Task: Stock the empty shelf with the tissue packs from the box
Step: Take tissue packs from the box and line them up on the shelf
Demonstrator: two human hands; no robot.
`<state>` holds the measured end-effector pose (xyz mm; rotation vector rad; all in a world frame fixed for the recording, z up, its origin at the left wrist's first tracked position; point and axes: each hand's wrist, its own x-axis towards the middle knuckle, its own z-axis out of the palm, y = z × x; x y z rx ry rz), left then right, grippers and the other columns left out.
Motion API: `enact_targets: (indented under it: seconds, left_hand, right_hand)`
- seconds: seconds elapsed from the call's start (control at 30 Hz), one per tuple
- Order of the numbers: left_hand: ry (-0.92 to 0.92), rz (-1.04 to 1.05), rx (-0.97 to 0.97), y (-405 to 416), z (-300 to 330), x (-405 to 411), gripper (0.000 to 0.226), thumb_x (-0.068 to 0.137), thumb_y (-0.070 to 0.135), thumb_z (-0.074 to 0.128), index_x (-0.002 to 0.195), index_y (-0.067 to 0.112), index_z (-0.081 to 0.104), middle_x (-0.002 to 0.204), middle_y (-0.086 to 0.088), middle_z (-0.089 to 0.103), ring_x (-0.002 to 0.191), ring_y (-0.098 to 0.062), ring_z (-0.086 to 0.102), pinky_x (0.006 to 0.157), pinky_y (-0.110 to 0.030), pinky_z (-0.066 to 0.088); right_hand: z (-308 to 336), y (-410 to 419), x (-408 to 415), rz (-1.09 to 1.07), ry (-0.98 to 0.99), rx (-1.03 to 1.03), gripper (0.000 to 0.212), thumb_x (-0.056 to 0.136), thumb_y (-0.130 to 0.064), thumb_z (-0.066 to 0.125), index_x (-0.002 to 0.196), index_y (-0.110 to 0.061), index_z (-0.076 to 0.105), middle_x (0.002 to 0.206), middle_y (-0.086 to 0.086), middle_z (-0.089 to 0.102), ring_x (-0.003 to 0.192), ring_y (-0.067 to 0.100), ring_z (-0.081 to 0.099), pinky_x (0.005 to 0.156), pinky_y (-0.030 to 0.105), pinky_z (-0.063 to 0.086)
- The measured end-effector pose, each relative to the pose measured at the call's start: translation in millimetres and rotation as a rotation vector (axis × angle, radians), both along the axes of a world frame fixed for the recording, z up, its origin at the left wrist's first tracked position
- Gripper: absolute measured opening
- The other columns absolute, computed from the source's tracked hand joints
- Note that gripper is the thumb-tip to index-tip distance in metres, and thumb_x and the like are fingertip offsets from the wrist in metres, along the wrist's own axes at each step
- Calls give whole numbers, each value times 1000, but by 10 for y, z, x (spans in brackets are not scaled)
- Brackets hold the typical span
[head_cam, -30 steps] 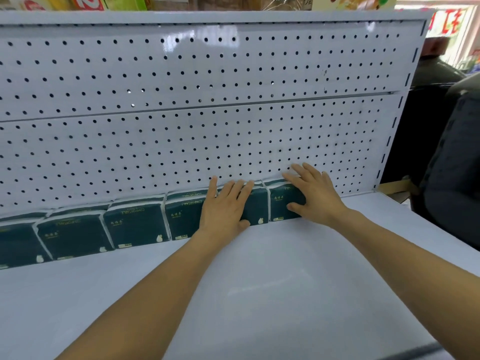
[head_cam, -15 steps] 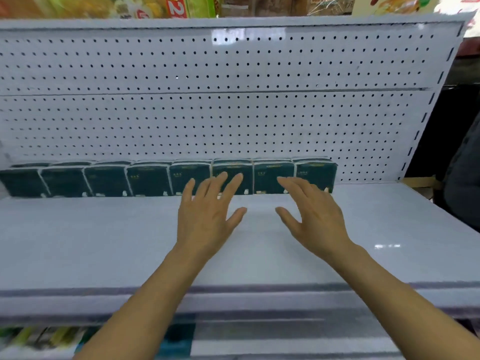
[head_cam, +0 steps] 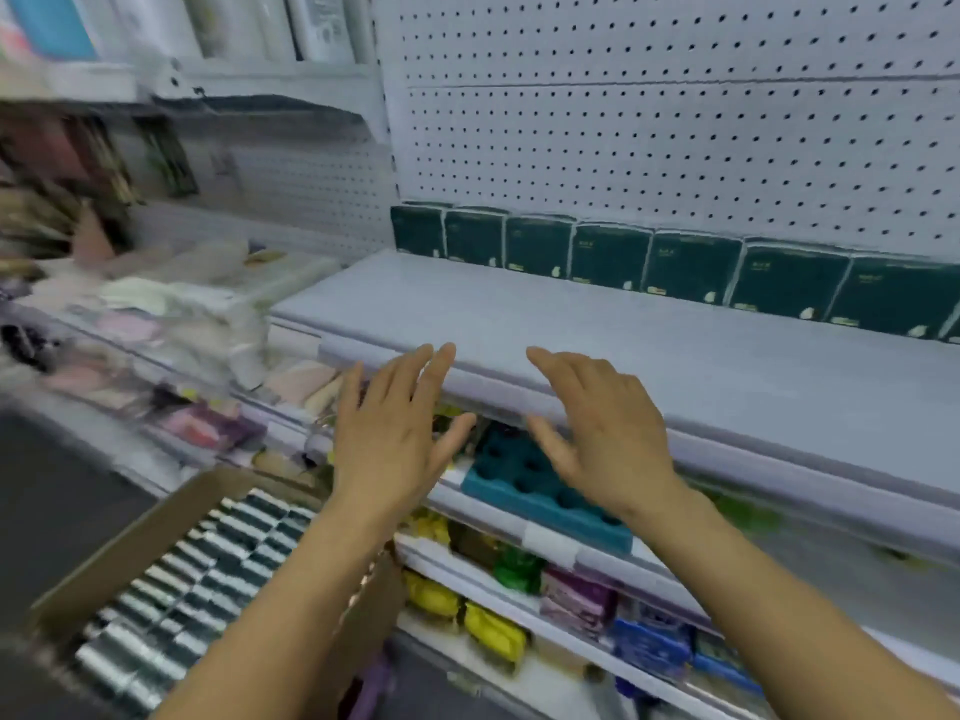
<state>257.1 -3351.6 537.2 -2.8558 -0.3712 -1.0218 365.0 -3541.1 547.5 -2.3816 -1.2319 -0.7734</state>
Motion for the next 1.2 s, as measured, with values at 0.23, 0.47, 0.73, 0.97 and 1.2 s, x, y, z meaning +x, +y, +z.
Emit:
enact_targets:
  seconds: [0.23, 0.47, 0.73, 0.97, 1.2]
  left_hand:
    - [183, 153, -28, 1508, -342, -1122, 64, 94, 61, 39, 139, 17, 51, 129, -4, 62, 115, -28, 59, 96, -44, 44]
    - [385, 306, -292, 2638, -941, -2052, 61, 95, 54, 49, 146, 22, 40, 134, -4, 56, 116, -29, 57, 93, -43, 45]
    - [513, 480, -744, 3333, -1712, -2383, 63, 98, 48, 49, 151, 23, 27, 148, -6, 39, 96, -25, 65, 80, -43, 54]
    - [568, 626, -990, 3868, -2452, -2463, 55, 98, 36, 55, 147, 18, 37, 146, -9, 45, 112, -27, 59, 90, -42, 50]
    - [792, 593, -951, 4326, -3282, -2375, 57, 97, 29, 58, 148, 17, 35, 144, -8, 42, 121, -28, 52, 95, -43, 49]
  right_hand:
    - [-402, 1640, -788, 136, 121, -79, 54, 91, -47, 51, 136, -17, 51, 111, 5, 63, 95, 30, 59, 68, 39, 48]
    - [-1050, 2715, -1272, 211, 299, -232, 49, 95, -45, 50, 137, -20, 47, 120, 3, 59, 107, 28, 57, 77, 40, 49]
    - [-1780, 3505, -1377, 266, 515, -446, 43, 97, -40, 48, 138, -26, 47, 135, 0, 51, 124, 23, 48, 88, 37, 47]
    - [-2369, 4298, -1146, 323, 586, -680, 38, 99, -38, 47, 135, -26, 49, 135, -2, 51, 124, 18, 47, 86, 32, 45]
    - [-3176, 5120, -966, 335, 629, -811, 41, 98, -40, 47, 135, -21, 50, 133, 4, 49, 124, 21, 44, 83, 34, 46]
